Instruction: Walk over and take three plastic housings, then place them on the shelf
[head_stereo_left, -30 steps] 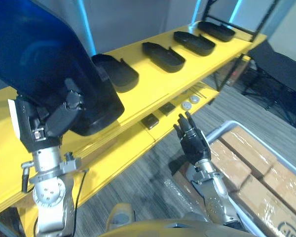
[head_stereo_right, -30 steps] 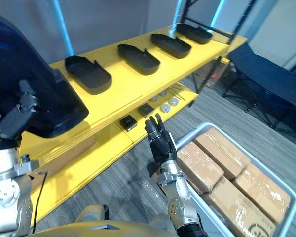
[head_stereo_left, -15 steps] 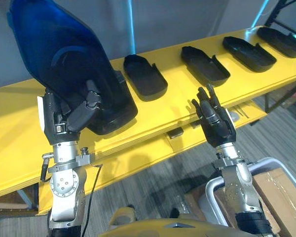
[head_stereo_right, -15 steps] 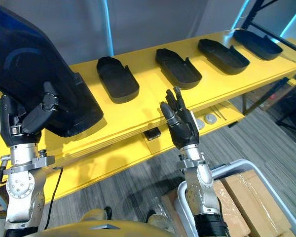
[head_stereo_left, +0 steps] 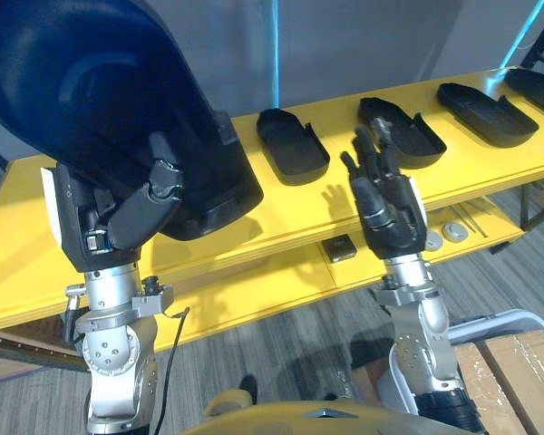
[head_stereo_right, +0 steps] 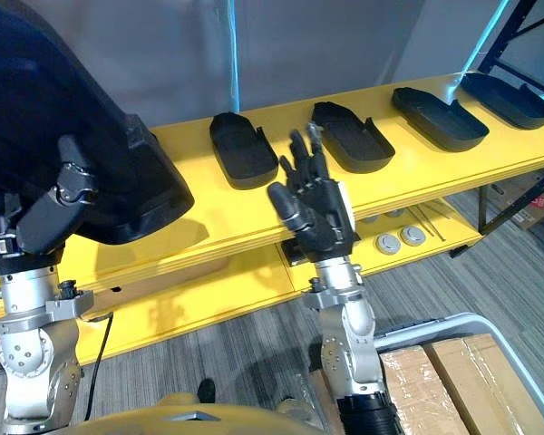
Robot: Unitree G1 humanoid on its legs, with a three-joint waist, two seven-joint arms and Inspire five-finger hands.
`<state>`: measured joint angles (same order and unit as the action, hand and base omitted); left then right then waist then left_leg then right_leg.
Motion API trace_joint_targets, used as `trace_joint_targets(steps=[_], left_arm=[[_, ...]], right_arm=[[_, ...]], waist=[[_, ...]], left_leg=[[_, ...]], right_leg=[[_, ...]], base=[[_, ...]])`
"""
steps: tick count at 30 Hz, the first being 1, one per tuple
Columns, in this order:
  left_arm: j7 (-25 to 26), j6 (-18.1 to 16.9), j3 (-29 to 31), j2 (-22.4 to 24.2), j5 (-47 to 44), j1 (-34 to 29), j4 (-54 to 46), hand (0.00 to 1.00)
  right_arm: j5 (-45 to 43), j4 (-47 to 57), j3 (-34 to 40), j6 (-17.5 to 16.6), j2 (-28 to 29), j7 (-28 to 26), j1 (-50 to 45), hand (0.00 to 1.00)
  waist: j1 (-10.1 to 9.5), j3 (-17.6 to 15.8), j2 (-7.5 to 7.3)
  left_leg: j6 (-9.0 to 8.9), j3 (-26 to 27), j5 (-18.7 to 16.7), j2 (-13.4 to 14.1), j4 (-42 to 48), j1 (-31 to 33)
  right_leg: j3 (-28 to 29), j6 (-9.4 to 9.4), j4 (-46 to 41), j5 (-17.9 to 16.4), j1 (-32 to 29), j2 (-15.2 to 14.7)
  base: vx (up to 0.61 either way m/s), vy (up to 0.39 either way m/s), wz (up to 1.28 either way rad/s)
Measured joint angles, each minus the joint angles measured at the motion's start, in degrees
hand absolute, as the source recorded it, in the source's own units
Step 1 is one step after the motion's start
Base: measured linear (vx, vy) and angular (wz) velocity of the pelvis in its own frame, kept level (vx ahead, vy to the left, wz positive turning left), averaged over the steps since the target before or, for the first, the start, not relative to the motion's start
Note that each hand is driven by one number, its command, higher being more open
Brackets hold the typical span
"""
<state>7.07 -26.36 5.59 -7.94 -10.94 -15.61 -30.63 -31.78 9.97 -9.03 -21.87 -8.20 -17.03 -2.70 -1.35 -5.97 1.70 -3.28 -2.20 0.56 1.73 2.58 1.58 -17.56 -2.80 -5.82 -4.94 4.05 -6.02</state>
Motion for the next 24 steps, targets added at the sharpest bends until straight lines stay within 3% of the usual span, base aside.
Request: trace_joint_targets(steps=[2,4,6,7,9,10,14,17,21,24], left_arm=[[-0.3,0.1,0.1,1.2,-0.1,-1.3,0.0,0.0],[-3.4,0.4,0.3,1.4,-0.7,-1.2,0.0,0.0],[-6.6,0.3,-0.2,1.4,-3.5,-1.1,0.0,0.0],[-7.4,0.2,-0.3,1.4,-4.5,-1.1,0.0,0.0],[-8.1,0.0,-0.3,1.3,-6.0,-1.1,0.1,0.0],[-8.0,0.0,-0.3,1.4,-7.1,-1.2,0.2,0.0],[-9.2,-0.1,-0.7,1.4,-8.5,-1.2,0.3,0.0],[-11.5,0.2,-2.7,0.9,-9.0,-1.0,1.2,0.0],[-11.8,2.9,-5.3,-0.5,-8.8,-0.6,4.2,0.0],[-8.9,4.0,-6.7,0.0,-8.8,-0.7,5.4,0.0]], right_arm=[[1.2,0.0,-1.8,0.0,0.0,0.1,1.4,1.0],[4.6,0.6,-1.5,0.1,-0.7,1.5,1.9,1.0],[7.1,0.5,-0.2,0.9,-2.5,3.9,2.6,1.0],[7.6,0.3,0.2,1.3,-3.2,4.5,2.9,1.0],[8.9,-2.2,1.2,1.8,-3.7,5.1,4.6,1.0],[8.8,-3.2,1.3,1.8,-3.4,4.9,4.8,1.0],[8.4,-4.1,1.3,1.5,-3.0,3.8,3.7,1.0],[8.9,-4.1,1.1,0.8,-2.7,5.2,3.5,1.0],[8.9,-4.1,-0.1,-0.4,-1.0,6.3,2.6,1.0],[8.4,-4.2,-2.2,-1.0,-0.4,6.5,0.6,1.0]], waist=[[-0.15,0.1,0.01],[0.9,0.5,-0.03],[1.19,0.6,0.54],[1.14,0.6,0.71],[0.45,0.7,0.29],[0.0,0.7,0.2],[0.38,0.8,-0.13],[1.55,0.9,-0.34],[2.9,0.8,-0.64],[2.83,0.0,0.04]], left_leg=[[1.12,1.1,0.3,0.5,-1.0,0.5],[6.41,16.5,0.5,4.4,-0.8,2.0],[10.01,26.7,1.7,6.9,1.3,2.6],[10.03,27.9,2.9,7.2,2.0,2.7],[3.7,25.7,3.4,6.3,2.8,2.6],[2.88,25.3,3.3,5.5,2.8,2.4],[2.3,26.0,3.4,4.5,2.0,1.5],[1.79,24.4,3.1,4.5,1.8,1.4],[1.21,25.1,2.2,4.3,1.6,0.2],[0.18,24.7,-2.7,7.9,13.9,4.1]], right_leg=[[-2.7,-0.04,0.0,0.2,0.4,-0.5],[-10.2,0.05,-0.3,0.1,1.5,-1.5],[-14.0,0.12,-1.6,-0.3,2.3,-2.6],[-13.9,-0.03,-2.8,-1.2,2.3,-3.1],[-11.2,-1.93,-5.2,-4.6,2.1,-4.8],[-9.7,-2.46,-5.3,-4.9,2.0,-5.1],[-6.4,-3.12,-3.9,-4.3,1.4,-5.5],[-3.6,-3.5,-0.8,-1.5,1.0,-5.0],[-0.7,-3.46,0.9,-0.1,0.9,-5.0],[0.6,-3.44,0.0,-0.7,1.1,-4.4]], base=[[-0.03,-0.014,0.79],[0.0,-0.037,1.55],[0.03,0.048,1.4],[0.03,0.148,1.12],[0.0,0.116,0.52],[-0.01,0.076,0.07],[-0.02,0.088,-0.3],[0.01,0.044,-0.48],[0.0,0.054,-0.39],[0.0,0.031,-0.29]])
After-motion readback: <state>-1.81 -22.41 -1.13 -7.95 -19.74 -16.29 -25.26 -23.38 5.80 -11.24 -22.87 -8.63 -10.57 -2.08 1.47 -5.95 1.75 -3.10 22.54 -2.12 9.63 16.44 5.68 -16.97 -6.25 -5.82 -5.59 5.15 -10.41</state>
